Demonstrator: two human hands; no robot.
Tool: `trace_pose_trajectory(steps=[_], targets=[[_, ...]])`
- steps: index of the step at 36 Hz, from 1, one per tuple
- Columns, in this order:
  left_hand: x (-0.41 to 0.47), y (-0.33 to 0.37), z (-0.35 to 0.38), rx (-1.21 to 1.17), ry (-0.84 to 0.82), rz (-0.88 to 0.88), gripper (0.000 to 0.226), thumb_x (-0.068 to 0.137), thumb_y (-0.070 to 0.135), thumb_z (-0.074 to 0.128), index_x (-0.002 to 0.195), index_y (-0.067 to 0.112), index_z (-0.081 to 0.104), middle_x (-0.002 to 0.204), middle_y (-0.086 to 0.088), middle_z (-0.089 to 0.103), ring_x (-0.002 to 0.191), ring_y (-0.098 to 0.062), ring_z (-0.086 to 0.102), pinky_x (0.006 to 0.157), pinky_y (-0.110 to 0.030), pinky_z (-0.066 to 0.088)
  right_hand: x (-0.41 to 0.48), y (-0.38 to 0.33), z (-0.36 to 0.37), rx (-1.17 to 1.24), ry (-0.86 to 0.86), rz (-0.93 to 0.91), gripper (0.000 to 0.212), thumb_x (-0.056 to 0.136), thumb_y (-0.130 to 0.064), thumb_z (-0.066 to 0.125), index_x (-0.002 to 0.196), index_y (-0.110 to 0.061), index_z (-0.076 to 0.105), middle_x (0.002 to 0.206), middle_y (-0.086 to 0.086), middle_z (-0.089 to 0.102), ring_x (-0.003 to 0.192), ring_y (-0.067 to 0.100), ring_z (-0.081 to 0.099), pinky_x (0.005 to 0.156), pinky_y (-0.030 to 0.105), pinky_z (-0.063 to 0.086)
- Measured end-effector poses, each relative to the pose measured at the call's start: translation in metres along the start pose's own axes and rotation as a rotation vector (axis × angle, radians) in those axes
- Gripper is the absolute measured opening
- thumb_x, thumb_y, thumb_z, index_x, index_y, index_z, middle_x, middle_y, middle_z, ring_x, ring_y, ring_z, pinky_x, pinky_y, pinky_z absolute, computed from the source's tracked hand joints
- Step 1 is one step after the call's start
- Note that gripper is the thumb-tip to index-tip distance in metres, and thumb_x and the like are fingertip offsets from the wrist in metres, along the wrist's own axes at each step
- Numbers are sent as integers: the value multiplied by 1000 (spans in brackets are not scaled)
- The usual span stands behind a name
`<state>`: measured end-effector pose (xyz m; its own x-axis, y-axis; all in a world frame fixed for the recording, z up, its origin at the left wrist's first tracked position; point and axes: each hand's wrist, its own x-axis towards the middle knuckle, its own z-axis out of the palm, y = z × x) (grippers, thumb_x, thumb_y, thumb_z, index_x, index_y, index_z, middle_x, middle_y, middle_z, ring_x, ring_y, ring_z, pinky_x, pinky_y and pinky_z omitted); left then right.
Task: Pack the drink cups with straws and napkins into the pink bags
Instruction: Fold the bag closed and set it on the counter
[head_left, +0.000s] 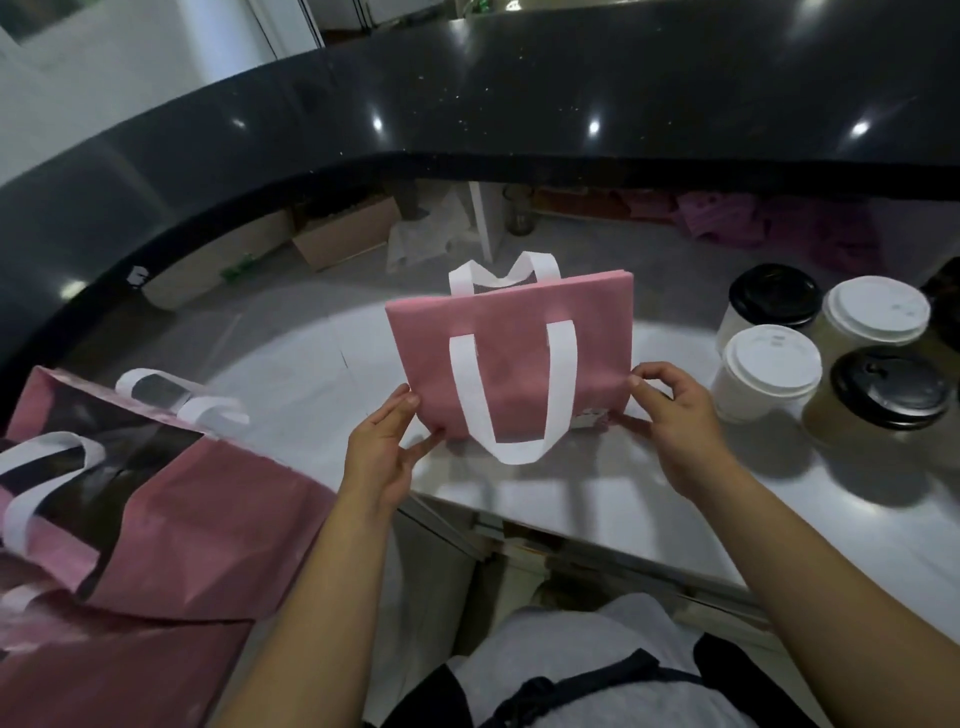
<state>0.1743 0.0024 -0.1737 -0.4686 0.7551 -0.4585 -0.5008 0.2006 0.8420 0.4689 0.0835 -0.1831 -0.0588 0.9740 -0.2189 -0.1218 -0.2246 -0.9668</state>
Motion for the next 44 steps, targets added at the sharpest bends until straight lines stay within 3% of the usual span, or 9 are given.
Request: trace_pose_trajectory(steps=[8,12,17,21,26,29,33,36,44], targets=[[-15,-10,-5,99,-50,-7,10,90,15,75,97,11,80,118,-8,74,111,-20,70,90,-51,59,7,-6,-5,-4,88,50,13,96,-18,64,84,-19,67,108,6,66,103,27,66,83,52,60],[-30,-20,1,154,-35,5,21,90,16,73,110,9,75,119,-6,74,113,-22,69,97,-43,56,14,-9,5,-60,229,60,8,97,-23,62,98,-19,68,113,12,68,105,31,67,87,52,59],[-49,-29,12,214,-68,50,30,91,15,73,120,13,68,114,2,73,102,-12,72,88,-30,60,6,0,21,-66,315,91,46,95,-25,59,139,-28,47,131,0,53,111,20,59,94,43,55],[-67,-40,18,356,-135,68,38,90,13,73,124,26,63,119,2,69,107,-16,69,83,-26,58,-17,8,25,-43,280,101,53,97,-22,59,145,-32,39,143,-3,46,116,17,55,92,37,53],[-93,-60,21,623,-436,150,52,83,20,74,124,48,58,141,4,45,119,-12,57,91,-26,55,-56,19,28,-68,194,131,45,96,-9,57,137,-28,49,137,-4,50,119,22,57,104,48,49],[-99,-64,23,706,-577,193,42,85,21,73,115,50,67,130,8,58,111,-6,61,90,-23,56,-74,21,25,-157,164,123,48,95,-8,59,140,-22,49,142,1,49,124,25,55,104,48,49],[-90,-55,20,568,-241,308,28,91,5,70,94,32,73,92,5,74,86,-15,68,81,-37,59,-95,23,19,-224,153,66,41,93,-9,65,131,-20,54,132,-1,54,119,23,57,92,35,51],[-78,-42,5,518,-35,478,16,91,11,72,102,24,71,94,5,71,83,-7,65,71,-19,55,-108,25,18,-300,166,2,33,91,-16,70,120,-21,57,123,-9,58,114,16,59,85,27,49],[-44,-18,-2,645,10,549,25,90,26,75,113,21,66,108,8,67,97,0,64,73,-7,49,-109,20,32,-957,96,-279,25,90,-49,64,85,-26,57,90,-10,60,84,10,57,70,31,48]])
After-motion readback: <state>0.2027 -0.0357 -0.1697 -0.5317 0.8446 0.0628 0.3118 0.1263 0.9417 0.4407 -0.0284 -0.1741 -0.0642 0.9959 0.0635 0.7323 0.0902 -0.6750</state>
